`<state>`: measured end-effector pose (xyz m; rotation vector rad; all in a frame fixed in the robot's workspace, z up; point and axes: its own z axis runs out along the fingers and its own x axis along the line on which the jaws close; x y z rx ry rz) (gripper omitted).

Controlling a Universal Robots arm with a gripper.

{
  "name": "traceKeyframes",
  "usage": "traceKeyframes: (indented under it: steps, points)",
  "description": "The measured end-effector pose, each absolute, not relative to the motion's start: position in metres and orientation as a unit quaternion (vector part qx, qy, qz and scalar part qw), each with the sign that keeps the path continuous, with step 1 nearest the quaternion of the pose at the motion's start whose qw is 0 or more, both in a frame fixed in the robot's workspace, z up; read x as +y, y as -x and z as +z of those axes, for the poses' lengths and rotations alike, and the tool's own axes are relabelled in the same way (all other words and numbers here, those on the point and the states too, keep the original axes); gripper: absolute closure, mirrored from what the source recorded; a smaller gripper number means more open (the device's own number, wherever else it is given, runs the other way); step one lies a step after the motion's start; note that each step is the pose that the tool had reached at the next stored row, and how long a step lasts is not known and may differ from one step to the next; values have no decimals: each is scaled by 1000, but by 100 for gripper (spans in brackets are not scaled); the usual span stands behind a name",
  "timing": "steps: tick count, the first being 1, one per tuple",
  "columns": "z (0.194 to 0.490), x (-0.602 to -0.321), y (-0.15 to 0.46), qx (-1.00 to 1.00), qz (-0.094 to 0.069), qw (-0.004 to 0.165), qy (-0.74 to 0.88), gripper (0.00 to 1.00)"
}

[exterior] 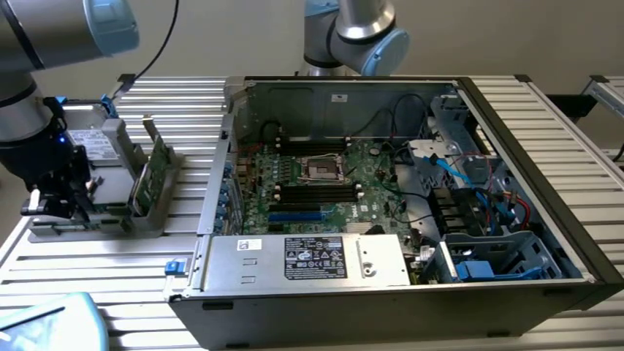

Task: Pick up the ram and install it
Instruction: 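Pick up the ram and move it above insertion slot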

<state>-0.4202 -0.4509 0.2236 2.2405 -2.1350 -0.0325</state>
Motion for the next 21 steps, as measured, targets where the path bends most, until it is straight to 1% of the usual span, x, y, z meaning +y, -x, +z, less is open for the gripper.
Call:
traceKeyframes:
  steps: [10, 21]
  points:
    - [209, -451, 421, -690, -12, 23, -724, 69]
    - [202, -451, 426, -690, -13, 22, -724, 69]
